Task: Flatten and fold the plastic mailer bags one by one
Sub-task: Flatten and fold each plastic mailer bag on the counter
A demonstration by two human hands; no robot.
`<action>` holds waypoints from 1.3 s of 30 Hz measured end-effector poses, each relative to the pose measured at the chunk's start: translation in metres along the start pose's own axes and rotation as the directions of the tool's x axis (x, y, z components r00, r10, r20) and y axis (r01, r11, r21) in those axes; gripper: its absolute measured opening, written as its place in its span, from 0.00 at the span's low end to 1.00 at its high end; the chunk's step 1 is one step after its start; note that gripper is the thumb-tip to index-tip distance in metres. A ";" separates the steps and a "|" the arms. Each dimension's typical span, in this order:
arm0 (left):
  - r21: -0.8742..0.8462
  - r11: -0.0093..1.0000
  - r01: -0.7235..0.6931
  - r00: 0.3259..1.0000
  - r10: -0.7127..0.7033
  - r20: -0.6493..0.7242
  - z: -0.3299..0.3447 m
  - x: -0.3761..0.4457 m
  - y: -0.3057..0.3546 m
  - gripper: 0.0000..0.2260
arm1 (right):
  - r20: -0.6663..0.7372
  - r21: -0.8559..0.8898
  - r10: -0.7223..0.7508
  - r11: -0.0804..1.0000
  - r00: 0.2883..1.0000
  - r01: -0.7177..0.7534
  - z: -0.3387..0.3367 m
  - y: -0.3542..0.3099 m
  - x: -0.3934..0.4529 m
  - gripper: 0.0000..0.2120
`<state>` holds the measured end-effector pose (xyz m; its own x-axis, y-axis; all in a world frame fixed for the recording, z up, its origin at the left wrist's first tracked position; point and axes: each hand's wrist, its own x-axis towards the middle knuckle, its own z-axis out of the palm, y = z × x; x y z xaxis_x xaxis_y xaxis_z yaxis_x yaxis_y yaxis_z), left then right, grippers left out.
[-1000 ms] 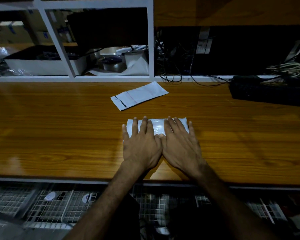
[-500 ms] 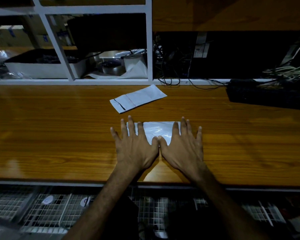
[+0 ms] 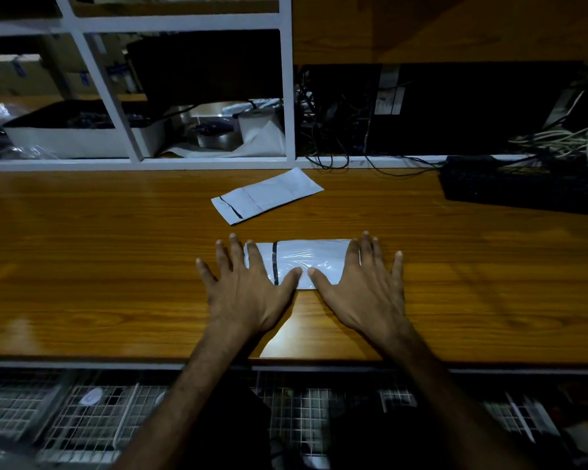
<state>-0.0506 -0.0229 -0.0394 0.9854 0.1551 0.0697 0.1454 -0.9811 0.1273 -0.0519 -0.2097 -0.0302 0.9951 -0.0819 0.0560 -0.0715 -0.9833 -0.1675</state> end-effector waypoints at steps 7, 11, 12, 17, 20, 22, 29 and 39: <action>0.039 0.999 0.002 1.000 -0.003 0.019 -0.007 -0.003 -0.009 0.40 | -0.015 0.023 0.000 1.000 1.000 0.000 -0.001 0.004 -0.001 0.41; 0.044 0.999 0.004 0.999 -0.006 0.042 -0.009 -0.004 -0.020 0.37 | -0.014 0.014 -0.007 1.000 1.000 0.008 0.000 0.013 0.001 0.35; 0.039 0.999 0.002 0.999 -0.004 0.047 -0.009 -0.005 -0.022 0.36 | -0.014 0.011 -0.006 1.000 1.000 0.006 0.000 0.016 0.002 0.34; 0.045 0.999 -0.021 0.999 0.019 0.037 -0.011 -0.010 -0.029 0.32 | -0.056 0.014 0.003 1.000 0.998 -0.002 0.001 0.032 0.000 0.29; 0.043 0.999 -0.032 0.999 0.031 0.023 -0.011 -0.014 -0.036 0.30 | -0.071 0.015 -0.005 1.000 0.997 0.006 0.002 0.040 -0.002 0.28; 0.024 0.999 -0.040 0.999 0.039 0.029 -0.012 -0.015 -0.042 0.29 | -0.070 0.023 -0.019 1.000 0.997 0.021 0.002 0.043 -0.001 0.28; -0.037 0.997 -0.075 0.996 0.073 -0.044 -0.012 -0.018 -0.049 0.25 | -0.182 0.113 -0.039 0.992 0.982 0.061 0.000 0.049 -0.005 0.21; -0.496 0.864 -0.089 0.992 0.031 -0.125 -0.018 -0.025 -0.008 0.29 | -0.184 0.387 -0.003 0.919 0.983 0.075 -0.005 0.030 -0.017 0.35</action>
<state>-0.0779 -0.0170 -0.0241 0.9706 0.1382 0.1970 -0.0062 -0.8040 0.5946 -0.0714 -0.2387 -0.0309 0.9656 -0.1073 0.2368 0.0359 -0.8469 -0.5305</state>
